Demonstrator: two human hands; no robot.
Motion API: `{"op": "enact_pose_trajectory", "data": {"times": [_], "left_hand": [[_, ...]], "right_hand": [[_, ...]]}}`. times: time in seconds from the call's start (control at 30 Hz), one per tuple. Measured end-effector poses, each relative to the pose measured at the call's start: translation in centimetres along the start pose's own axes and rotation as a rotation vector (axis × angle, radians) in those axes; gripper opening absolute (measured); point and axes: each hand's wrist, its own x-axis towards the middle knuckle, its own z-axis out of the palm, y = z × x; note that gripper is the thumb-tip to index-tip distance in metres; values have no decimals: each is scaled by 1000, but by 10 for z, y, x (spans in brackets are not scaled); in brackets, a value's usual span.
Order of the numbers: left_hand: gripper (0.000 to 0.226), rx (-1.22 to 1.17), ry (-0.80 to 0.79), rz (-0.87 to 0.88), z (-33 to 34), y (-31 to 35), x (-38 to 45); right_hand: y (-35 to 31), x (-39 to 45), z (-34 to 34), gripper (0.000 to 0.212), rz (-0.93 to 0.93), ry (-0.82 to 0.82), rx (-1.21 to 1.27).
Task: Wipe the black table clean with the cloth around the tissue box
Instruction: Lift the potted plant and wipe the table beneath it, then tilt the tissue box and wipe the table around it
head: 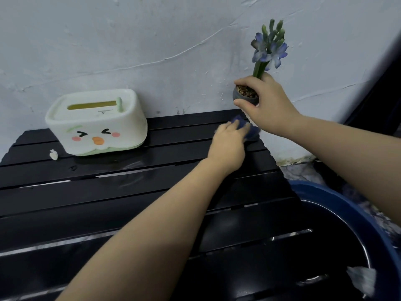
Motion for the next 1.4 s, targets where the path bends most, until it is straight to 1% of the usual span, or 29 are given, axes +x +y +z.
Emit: {"op": "enact_pose_trajectory", "data": {"times": [0.07,0.13,0.17,0.23,0.3,0.33,0.37,0.4,0.47,0.5,0.53,0.6,0.67,0.73,0.77,0.87,0.9,0.93,1.0,1.07,1.13,1.2,1.27,1.33,1.4], "left_hand": [[44,-102,23,117,3,18,-6],[40,-294,-7,167,1,32,-15],[38,-415,-42,158,-1,37,-19],[35,-685,-71,78,-12,38,-28],[31,-920,-22,-23,-29,30,-36],[31,-964,27,-62,-36,21,-40],[32,-928,84,-105,-42,10,-44],[33,-815,162,-153,-47,-3,-49],[35,-483,339,-204,-51,-32,-64],[35,-346,381,-190,-52,-43,-74],[35,-248,372,-157,-51,-50,-83],[37,-162,276,-81,-45,-51,-102],[38,-209,200,-4,-44,-45,-119],[38,-305,129,82,-52,-40,-136],[37,-359,79,98,-58,-40,-144],[35,-587,-109,47,-81,-42,-166],[34,-669,-144,18,-88,-43,-174],[34,-733,-147,-17,-95,-45,-181],[33,-811,-88,-94,-107,-50,-195],[33,-854,-2,-163,-117,-58,-209],[32,-867,72,-218,-128,-68,-224],[32,-862,136,-270,-140,-79,-239],[31,-850,195,-317,-154,-93,-256],[31,-821,259,-352,-167,-109,-268],[30,-787,360,-400,-180,-129,-280]], "right_hand": [[-1,-2,0,41,-9,9,2],[-3,-3,-1,41,-21,13,5],[-4,-4,-1,41,-26,13,6],[-5,-6,-2,42,-35,9,6],[-8,-6,-3,42,-36,3,8],[-10,-7,-4,42,-33,-3,10],[-11,-7,-4,42,-27,-11,12],[-12,-8,-5,42,-20,-20,14],[-15,-8,-4,42,-7,-44,19],[-17,-8,-2,42,-1,-55,22],[-20,-8,0,42,5,-66,26],[-27,-8,9,43,22,-96,32],[-35,-12,23,44,36,-138,43],[-43,-17,41,45,48,-173,60],[-46,-19,49,45,57,-189,72],[-55,-24,70,43,78,-205,132],[-58,-24,75,42,82,-193,152],[-60,-23,77,42,85,-184,165],[-63,-22,78,44,82,-185,176],[-67,-25,75,51,98,-203,185],[-72,-34,72,59,154,-194,198],[-80,-52,71,62,234,-143,233],[-92,-76,74,61,283,-64,245],[-105,-98,79,55,233,55,167],[-122,-108,86,51,100,127,116]]}}
